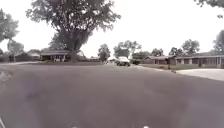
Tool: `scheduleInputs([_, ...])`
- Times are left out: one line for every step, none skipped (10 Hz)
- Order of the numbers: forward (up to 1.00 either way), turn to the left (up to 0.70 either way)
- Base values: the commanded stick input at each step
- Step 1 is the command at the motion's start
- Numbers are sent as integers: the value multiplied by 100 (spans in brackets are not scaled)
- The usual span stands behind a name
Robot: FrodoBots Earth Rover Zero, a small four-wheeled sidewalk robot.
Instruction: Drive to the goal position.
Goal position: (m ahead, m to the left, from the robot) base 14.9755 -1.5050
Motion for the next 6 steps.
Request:
scheduleInputs([70, 0])
scheduleInputs([70, 0])
scheduleInputs([70, 0])
scheduleInputs([70, 0])
scheduleInputs([70, 0])
scheduleInputs([70, 0])
